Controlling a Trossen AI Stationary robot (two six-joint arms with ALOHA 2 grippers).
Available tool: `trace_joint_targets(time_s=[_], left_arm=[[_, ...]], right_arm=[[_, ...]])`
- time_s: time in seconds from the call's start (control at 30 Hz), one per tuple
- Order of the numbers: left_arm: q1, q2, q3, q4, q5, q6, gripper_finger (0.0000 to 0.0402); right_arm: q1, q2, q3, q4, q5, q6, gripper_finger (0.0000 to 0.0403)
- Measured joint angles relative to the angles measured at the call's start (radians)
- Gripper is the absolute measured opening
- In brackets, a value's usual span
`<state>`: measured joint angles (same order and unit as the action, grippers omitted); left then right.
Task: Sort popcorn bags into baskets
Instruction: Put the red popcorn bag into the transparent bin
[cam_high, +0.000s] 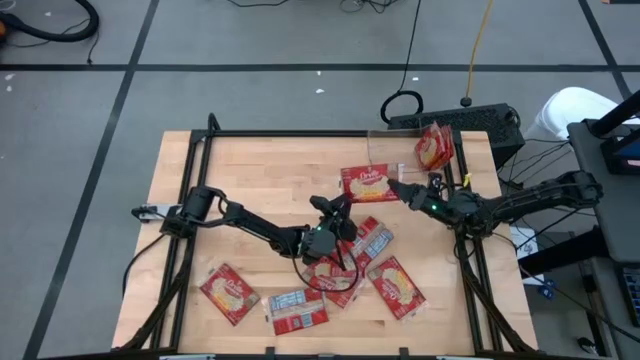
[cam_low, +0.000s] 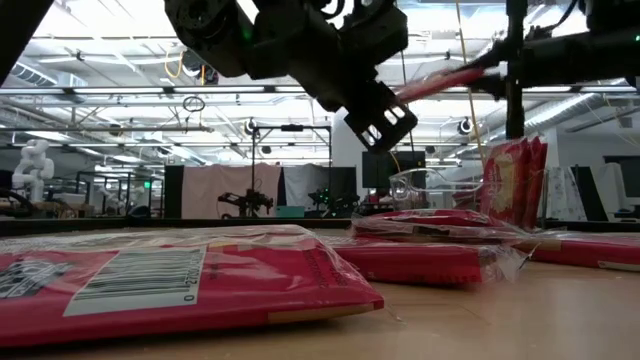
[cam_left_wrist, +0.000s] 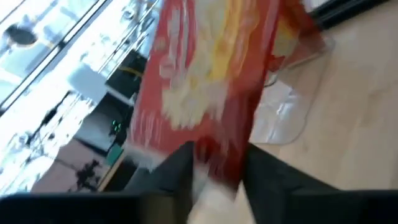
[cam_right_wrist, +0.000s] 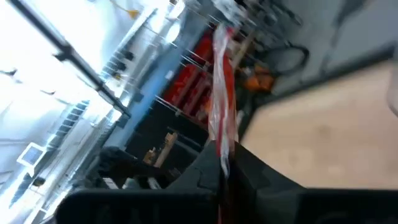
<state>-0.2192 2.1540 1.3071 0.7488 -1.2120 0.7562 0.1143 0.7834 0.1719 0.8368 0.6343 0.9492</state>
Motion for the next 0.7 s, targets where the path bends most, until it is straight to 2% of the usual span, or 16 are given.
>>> trace_joint_targets(time_s=[0.1,0.2,0.3,0.37,0.47,0.53,0.63,0.7], left_arm=[[-0.01,0.0,0.0,0.043,-0.104,0.047,0.0211],[-0.015,-0.001,0.0,0.05,-0.188,0.064,0.0265],[-0.017,-0.007,0.0,0.056,-0.208,0.023,0.0295],[-0.018,-0.011,0.0,0.084,-0.21,-0.013,0.03],[-0.023,-0.021,0.0,0.087,-0.205,-0.019,0.029],[-0.029,-0.027,0.0,0.09,-0.203,-0.031,0.0276],[-0.048,-0.047,-0.001,0.082,-0.2,-0.042,0.0251],[-0.062,-0.062,-0.001,0.084,-0.198,-0.071,0.0234]], right_arm=[[0.0,-0.007,0.0,0.067,0.055,-0.115,0.0002],[-0.001,-0.019,0.02,0.055,0.137,-0.223,0.0001],[0.003,-0.02,0.107,0.009,0.218,-0.39,0.0001],[0.018,-0.011,0.206,-0.082,0.267,-0.52,0.0001],[0.031,0.014,0.382,-0.341,0.353,-0.655,0.0],[0.032,0.029,0.508,-0.583,0.395,-0.678,0.0],[0.032,0.056,0.674,-0.962,0.451,-0.59,0.0],[0.031,0.076,0.749,-1.143,0.466,-0.51,0.0]])
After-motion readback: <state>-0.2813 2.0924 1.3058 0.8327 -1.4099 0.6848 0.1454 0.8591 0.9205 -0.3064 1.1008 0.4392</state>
